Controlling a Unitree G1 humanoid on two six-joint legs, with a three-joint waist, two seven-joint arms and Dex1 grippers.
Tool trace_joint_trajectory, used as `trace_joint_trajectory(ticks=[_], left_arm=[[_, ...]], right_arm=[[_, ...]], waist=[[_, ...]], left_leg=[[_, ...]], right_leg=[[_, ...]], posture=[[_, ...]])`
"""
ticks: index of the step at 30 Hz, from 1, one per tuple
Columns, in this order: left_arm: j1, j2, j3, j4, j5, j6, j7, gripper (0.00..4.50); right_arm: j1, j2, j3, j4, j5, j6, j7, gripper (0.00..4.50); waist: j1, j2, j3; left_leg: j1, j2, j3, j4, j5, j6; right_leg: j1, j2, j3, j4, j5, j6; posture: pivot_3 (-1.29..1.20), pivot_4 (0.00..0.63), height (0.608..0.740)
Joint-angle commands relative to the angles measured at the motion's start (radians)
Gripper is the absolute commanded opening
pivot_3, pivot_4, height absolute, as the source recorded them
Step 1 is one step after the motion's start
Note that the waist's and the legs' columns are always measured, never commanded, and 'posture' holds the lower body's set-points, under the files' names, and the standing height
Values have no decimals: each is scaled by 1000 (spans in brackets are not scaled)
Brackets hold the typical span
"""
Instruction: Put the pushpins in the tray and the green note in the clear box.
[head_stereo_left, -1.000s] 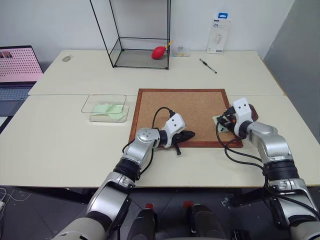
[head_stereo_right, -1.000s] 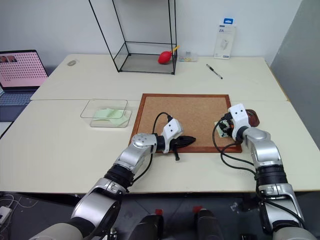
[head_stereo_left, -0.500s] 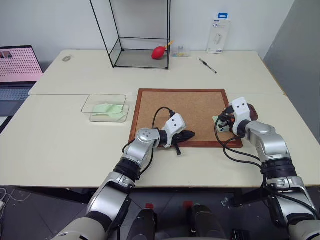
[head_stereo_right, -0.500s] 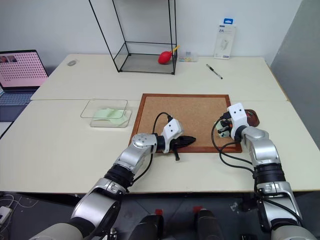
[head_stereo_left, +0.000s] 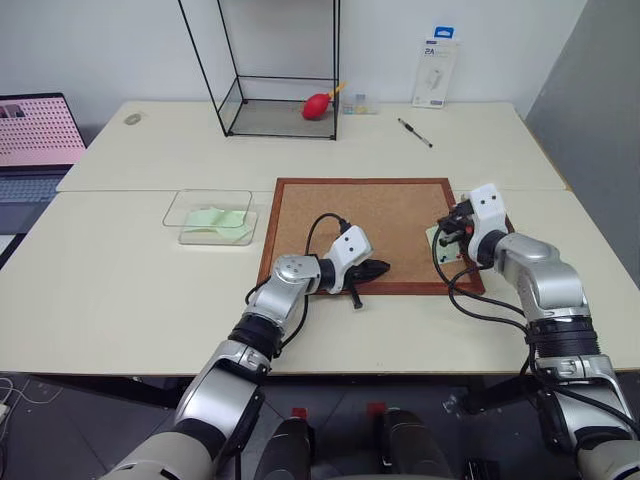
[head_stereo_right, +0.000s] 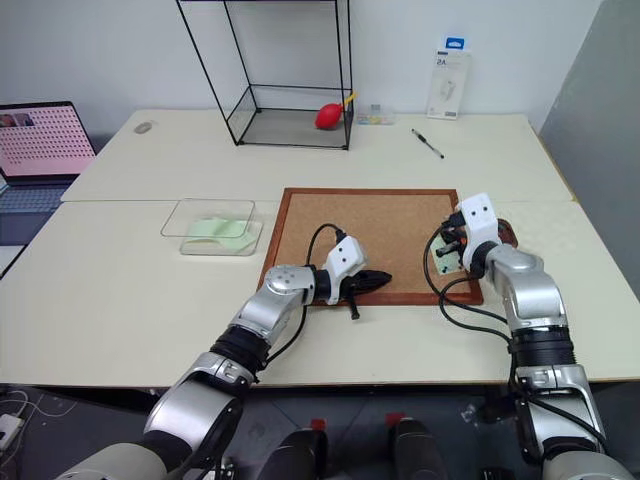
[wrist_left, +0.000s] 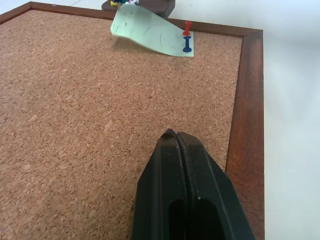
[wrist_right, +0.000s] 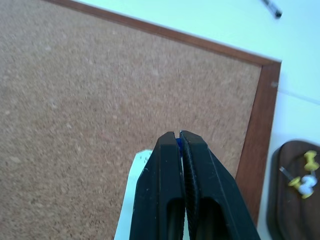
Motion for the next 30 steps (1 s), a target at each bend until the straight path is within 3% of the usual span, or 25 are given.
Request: trace_joint_trajectory(ticks=[1, 8, 15, 23, 30], left_arm=[[16, -12, -23, 51, 37, 10, 15, 0], [24, -15, -24, 44, 35, 9, 9, 0], [37, -9, -23, 26, 34, 8, 8, 0], [38, -5, -22, 20, 35, 8, 11, 0], [40, -2, -21, 15, 36, 8, 15, 0]], right_arm=[[9, -24, -33, -95, 24, 27, 2, 52], [39, -94, -62, -115, -3, -18, -3, 52], [52, -187, -9, 65, -155, -208, -71, 52], [-17, -175, 25, 300, -221, -341, -112, 52], [-70, -161, 26, 421, -236, -412, -127, 1415]], waist=[[0, 0, 0], [3, 0, 0], [2, 0, 0], [0, 1, -1], [0, 1, -1]], left_leg=[[0, 0, 0, 0, 0, 0], [0, 0, 0, 0, 0, 0], [0, 0, 0, 0, 0, 0], [0, 0, 1, 0, 0, 0], [0, 0, 1, 0, 0, 0]], right_leg=[[0, 0, 0, 0, 0, 0], [0, 0, 0, -1, 0, 0], [0, 0, 0, -1, 0, 0], [0, 0, 1, -1, 0, 0], [0, 0, 1, -1, 0, 0]], posture=[[0, 150, 740], [0, 150, 740], [0, 150, 740], [0, 150, 740], [0, 150, 740]])
